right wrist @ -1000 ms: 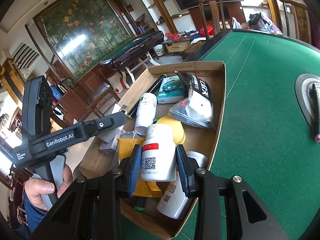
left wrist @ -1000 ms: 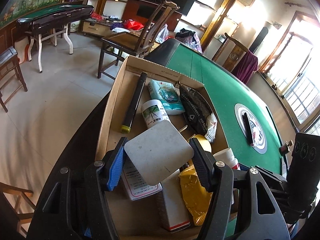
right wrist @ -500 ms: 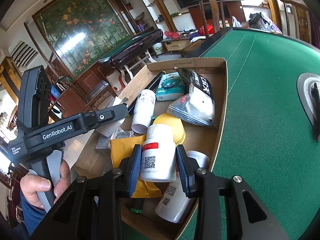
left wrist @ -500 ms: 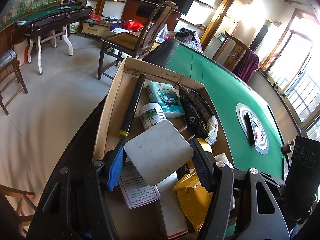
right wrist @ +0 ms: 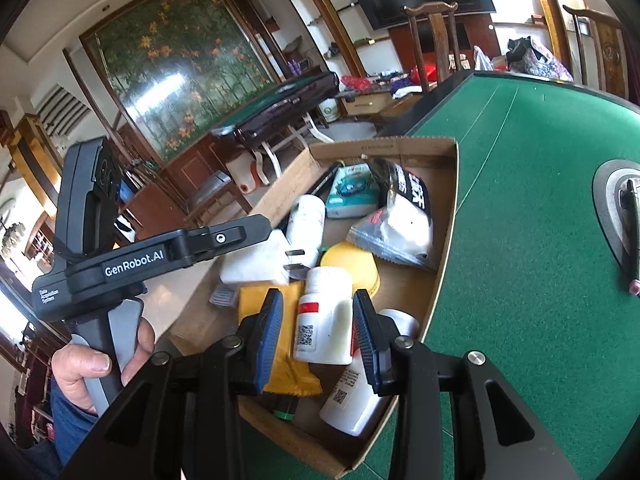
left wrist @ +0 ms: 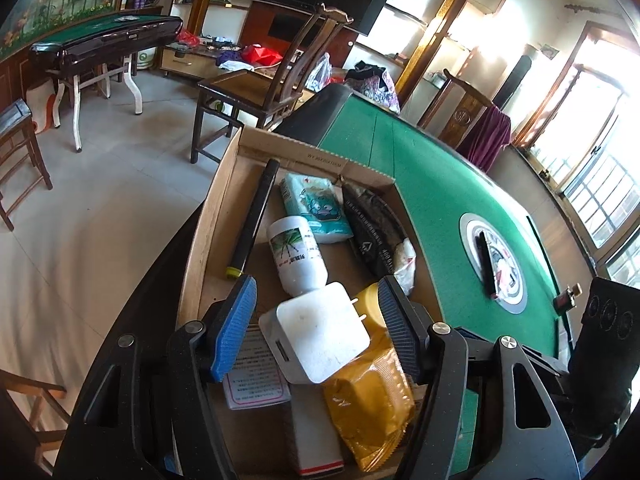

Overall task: Organize objects
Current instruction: 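Open both grippers to drop the square box and pill bottle in, then move the left gripper to the black marker and grasp it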

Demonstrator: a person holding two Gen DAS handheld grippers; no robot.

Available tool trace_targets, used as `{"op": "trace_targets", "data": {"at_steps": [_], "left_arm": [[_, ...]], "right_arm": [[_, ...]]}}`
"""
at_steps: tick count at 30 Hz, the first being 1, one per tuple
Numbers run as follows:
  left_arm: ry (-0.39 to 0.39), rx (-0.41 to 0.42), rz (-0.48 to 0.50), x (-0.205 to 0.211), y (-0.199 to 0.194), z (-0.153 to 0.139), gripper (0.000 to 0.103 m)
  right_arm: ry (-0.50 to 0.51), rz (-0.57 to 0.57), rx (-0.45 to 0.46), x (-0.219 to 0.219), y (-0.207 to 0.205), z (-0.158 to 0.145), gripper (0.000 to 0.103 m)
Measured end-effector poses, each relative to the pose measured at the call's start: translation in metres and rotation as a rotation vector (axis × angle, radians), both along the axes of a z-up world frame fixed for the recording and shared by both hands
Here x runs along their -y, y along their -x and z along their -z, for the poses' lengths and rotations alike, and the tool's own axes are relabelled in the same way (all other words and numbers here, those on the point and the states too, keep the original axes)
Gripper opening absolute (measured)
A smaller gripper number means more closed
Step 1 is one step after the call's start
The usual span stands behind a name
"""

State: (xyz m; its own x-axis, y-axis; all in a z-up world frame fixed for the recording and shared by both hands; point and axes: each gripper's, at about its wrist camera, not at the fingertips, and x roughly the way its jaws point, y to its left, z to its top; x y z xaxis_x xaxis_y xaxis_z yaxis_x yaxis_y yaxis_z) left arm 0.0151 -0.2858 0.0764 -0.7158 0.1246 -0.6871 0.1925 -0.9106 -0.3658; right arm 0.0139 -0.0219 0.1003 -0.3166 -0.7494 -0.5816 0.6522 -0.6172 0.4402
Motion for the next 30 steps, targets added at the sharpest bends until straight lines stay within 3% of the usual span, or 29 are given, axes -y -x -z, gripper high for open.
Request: {"op": "trace_targets", "data": {"at_steps": [7,15,22,26,30], "left_arm": [[0.038,-0.026,0.047,-0.028,-0.001,-0.022,0.063],[0.05,0.006,0.199,-0.107,0.034,-0.034,0.063],[0.034,0.123,0.382,-0.213,0.112,-0.017,0.063],[0.009,0.222,0.4,-0.256,0.171,0.007,0.063],[0.059,0.273,0.384,-0.279,0.208,0.026,0.063]], "right_arm": [[0.056,0.114,0.009,-0.061,0.023,-0.015,0.036],[-0.008,0.392,0.036,-0.182,0.075,-0.006,0.036],[0.064,0.622,0.143,-0.276,0.1,0.016,0.037],[0.107,0.659,0.13,-0.292,0.099,0.009,0.037],[0.145,0.668,0.153,-0.296,0.101,0.009,0.037]]}}
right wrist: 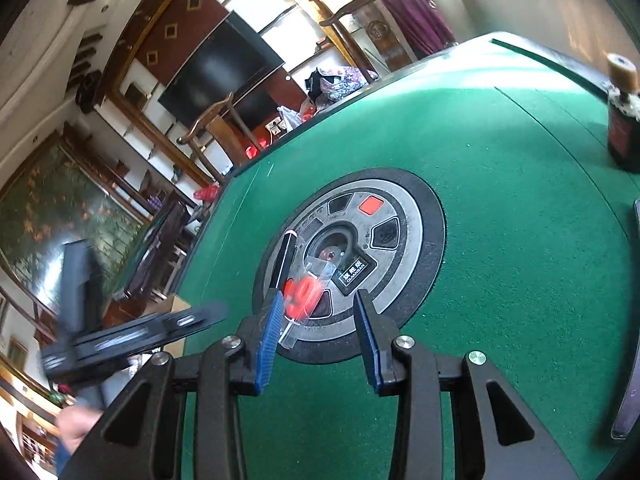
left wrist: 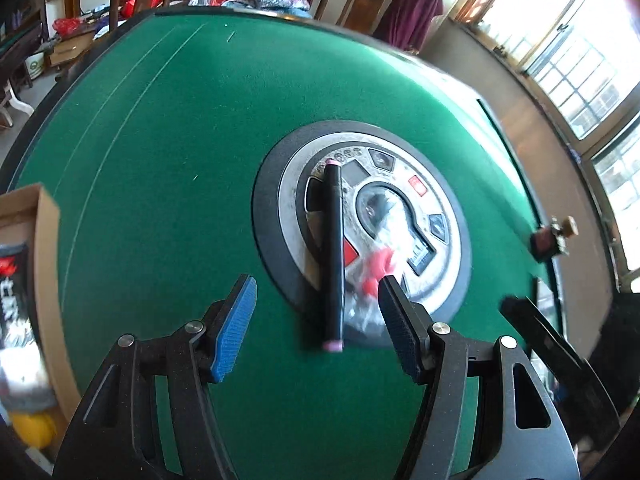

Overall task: Organize objects
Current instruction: 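Move the left gripper to the black marker and grasp it, then grasp the clear packaged red numeral candle with the right gripper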

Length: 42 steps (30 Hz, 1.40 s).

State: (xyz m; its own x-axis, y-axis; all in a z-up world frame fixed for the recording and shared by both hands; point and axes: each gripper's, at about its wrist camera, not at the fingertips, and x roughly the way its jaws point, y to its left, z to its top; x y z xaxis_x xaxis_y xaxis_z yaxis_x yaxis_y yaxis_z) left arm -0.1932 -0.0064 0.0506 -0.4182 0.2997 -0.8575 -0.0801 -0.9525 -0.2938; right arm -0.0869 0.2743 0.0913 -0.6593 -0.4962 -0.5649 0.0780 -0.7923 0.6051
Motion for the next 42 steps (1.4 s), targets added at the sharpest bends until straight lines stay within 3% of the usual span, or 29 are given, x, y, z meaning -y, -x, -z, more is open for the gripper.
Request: {"op": "trace_targets", "data": {"at_steps": [5,6,7,9,12,16,24,33,40,42], "left_arm": [[0.07,0.0,0.027,-0.016,0.021,0.013,0.063],[0.085,-0.003,0.032,-0.018,0.024,0.015,0.059],[0.099,-0.003,0.037,-0.021,0.028,0.018,0.055],[0.125,0.005,0.057,-0.029,0.035,0.023,0.03],[0.163,-0.013,0.052,-0.032,0.035,0.028,0.014],[0.158,-0.033,0.026,-0.019,0.017,0.031,0.014],[0.141,-0.102,-0.044,0.022,-0.062,0.037,0.014],[0.132,-0.159,-0.026,0.02,-0.062,0.042,0.014],[0.116,-0.172,-0.026,0.025,-0.065,0.041,0.014],[0.109,-0.17,-0.028,0.026,-0.065,0.041,0.014]], "right_arm": [[0.016,-0.003,-0.01,0.0,-0.001,-0.002,0.037],[0.017,-0.003,-0.01,-0.002,-0.003,-0.002,0.037],[0.017,-0.005,-0.012,-0.002,-0.003,-0.002,0.037],[0.014,-0.002,-0.011,-0.002,-0.004,-0.002,0.037],[0.008,-0.002,-0.003,-0.001,-0.003,0.0,0.037],[-0.007,-0.001,0.009,0.0,-0.001,0.004,0.037],[-0.1,-0.059,0.034,0.024,0.005,0.015,0.037],[-0.205,-0.021,0.103,0.071,0.031,0.022,0.037],[-0.408,0.022,0.154,0.123,0.058,0.028,0.037],[-0.436,0.027,0.153,0.127,0.06,0.031,0.044]]}}
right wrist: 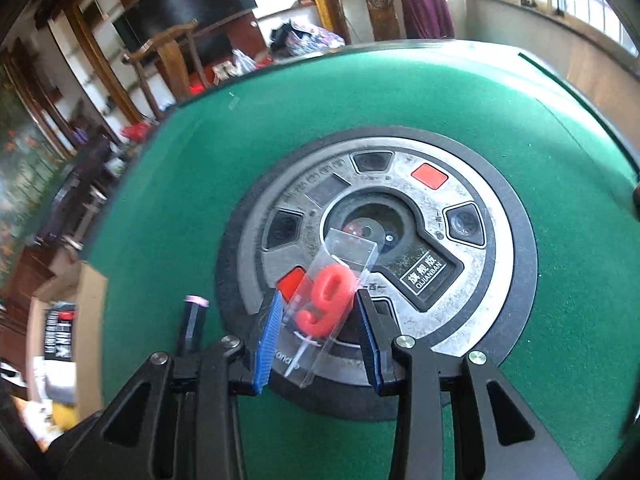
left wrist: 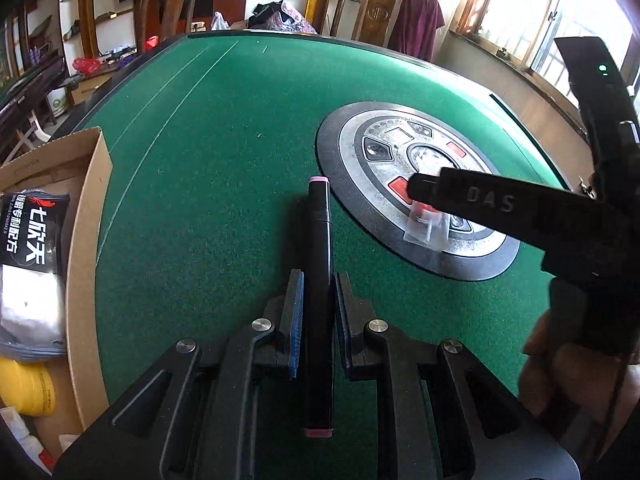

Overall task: Organize objects
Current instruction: 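Grasp the clear packaged red numeral candle with the right gripper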

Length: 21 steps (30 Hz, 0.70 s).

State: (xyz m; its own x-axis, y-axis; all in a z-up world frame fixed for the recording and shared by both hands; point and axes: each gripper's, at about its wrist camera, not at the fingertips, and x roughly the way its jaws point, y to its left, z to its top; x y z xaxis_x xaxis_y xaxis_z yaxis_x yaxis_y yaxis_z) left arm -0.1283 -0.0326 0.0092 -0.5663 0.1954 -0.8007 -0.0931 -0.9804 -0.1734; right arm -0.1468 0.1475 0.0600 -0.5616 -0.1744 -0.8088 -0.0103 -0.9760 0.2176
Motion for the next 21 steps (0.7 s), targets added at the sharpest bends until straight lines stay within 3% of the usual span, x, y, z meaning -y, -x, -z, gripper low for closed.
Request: {"op": "trace_targets", "data": {"at_steps": [3,4,8,15,21], "left_arm": [[-0.005,0.001,0.001,0.002,-0.001,0.0,0.014],[-0.007,0.001,0.001,0.002,-0.001,0.0,0.014],[-0.005,-0.005,0.004,0.002,-0.003,-0.001,0.014],[0.0,-0.014,0.005,0.002,-0.003,-0.001,0.014],[-0.001,-0.024,-0.007,0.003,-0.004,-0.002,0.014]], "right_arm": [[-0.052,-0.013,-0.028,0.0,-0.002,0.001,0.043],[-0.053,-0.023,-0.035,-0.002,-0.003,0.001,0.035],[0.005,-0.082,-0.054,-0.019,-0.012,0.001,0.027],[0.067,-0.124,-0.102,-0.048,-0.044,-0.007,0.026],[0.105,-0.179,-0.123,-0.039,-0.049,-0.014,0.026]]}}
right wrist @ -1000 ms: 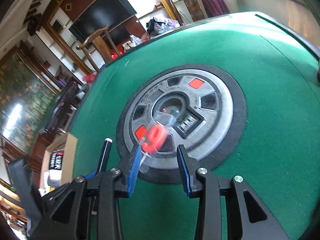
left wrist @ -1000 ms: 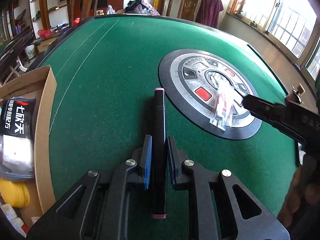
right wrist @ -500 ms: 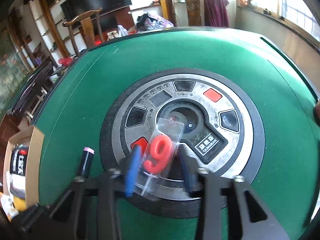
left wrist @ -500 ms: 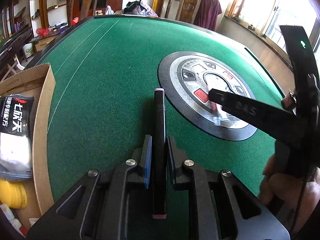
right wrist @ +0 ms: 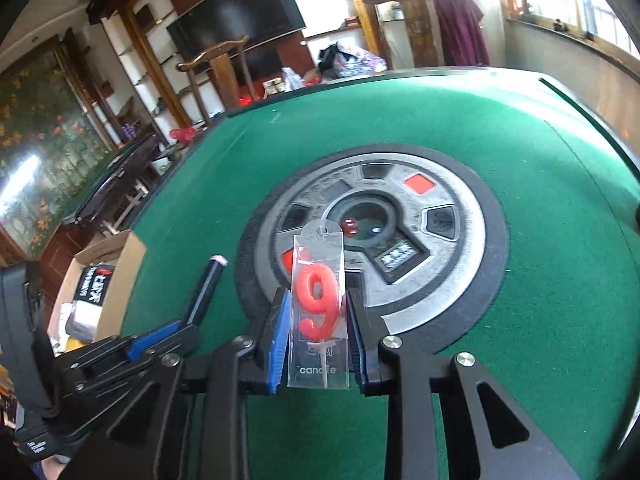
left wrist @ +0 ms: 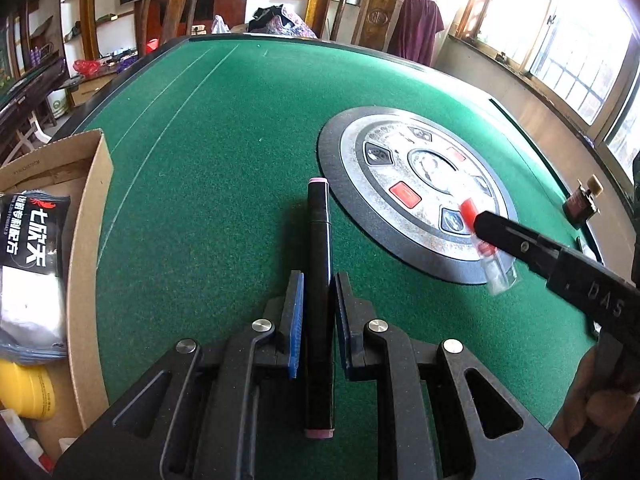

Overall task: Organize objects
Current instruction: 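Grasp the clear packaged red numeral candle with the right gripper, then carry the black marker and candle packet over the cardboard box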

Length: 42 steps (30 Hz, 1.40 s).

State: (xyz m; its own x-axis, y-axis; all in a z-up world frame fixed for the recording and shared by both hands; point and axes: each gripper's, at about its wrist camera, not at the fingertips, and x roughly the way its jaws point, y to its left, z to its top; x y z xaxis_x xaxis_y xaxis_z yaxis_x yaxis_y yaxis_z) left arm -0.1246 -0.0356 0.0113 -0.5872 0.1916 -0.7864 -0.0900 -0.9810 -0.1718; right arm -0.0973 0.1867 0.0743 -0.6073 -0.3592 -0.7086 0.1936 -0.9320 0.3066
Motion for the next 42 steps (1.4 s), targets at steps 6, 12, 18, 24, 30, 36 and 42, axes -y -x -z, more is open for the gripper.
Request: {"op": "trace_targets", "data": {"at_steps": [6,12,18,24,30,36,42], "left_arm": [[0.033,-0.037,-0.004,-0.005,-0.004,-0.005,0.014],[0.054,-0.075,-0.019,-0.008,-0.009,-0.008,0.014],[0.095,-0.117,-0.05,-0.013,-0.02,-0.013,0.014],[0.137,-0.155,-0.093,-0.011,-0.036,-0.018,0.014],[0.159,-0.21,-0.122,-0.009,-0.058,-0.031,0.014],[0.186,-0.256,-0.133,-0.003,-0.077,-0.047,0.014],[0.206,-0.3,-0.15,0.007,-0.093,-0.06,0.014]], "right_arm": [[0.014,-0.007,-0.016,0.003,-0.003,-0.005,0.027],[0.023,-0.012,-0.027,0.005,-0.005,-0.009,0.027],[0.031,-0.029,-0.05,0.009,-0.01,-0.015,0.027],[0.032,-0.054,-0.067,0.015,-0.015,-0.02,0.027],[0.026,-0.079,-0.088,0.023,-0.023,-0.025,0.027],[0.023,-0.09,-0.106,0.029,-0.031,-0.029,0.027],[0.02,-0.105,-0.112,0.037,-0.041,-0.03,0.027]]}}
